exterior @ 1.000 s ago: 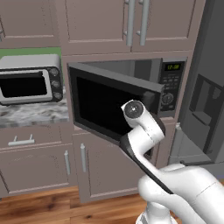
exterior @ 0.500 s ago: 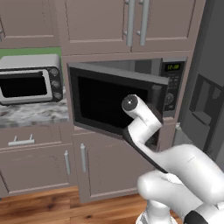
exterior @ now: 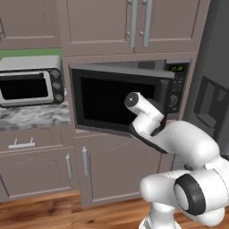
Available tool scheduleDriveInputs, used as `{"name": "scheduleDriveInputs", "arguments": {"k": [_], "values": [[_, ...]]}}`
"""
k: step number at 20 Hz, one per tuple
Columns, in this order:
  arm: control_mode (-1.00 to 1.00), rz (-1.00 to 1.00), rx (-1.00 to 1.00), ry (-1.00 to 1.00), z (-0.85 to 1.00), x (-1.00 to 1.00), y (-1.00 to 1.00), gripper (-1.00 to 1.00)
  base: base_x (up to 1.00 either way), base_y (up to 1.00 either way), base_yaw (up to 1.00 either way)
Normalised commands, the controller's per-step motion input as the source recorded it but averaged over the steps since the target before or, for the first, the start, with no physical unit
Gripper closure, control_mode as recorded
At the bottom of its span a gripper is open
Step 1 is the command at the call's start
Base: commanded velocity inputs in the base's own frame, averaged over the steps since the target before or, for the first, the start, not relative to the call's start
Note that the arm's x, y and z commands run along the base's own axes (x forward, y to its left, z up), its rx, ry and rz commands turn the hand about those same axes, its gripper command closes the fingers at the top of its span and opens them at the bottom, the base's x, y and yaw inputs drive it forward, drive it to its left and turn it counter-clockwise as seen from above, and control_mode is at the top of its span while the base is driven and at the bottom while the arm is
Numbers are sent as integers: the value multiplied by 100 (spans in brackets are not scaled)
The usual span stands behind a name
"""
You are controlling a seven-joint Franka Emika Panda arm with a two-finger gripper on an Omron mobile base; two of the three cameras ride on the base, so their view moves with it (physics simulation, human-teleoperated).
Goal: Transport the fish from the fridge to the microwave and turn on the microwave.
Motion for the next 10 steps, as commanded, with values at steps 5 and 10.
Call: {"name": "scheduleDriveInputs", "arguments": {"k": [5, 10], "values": [[-100, 0, 0, 0, 0, 51, -22, -100, 0, 0, 0], [-100, 3, 1, -3, 0, 37, -21, -100, 0, 0, 0]]}}
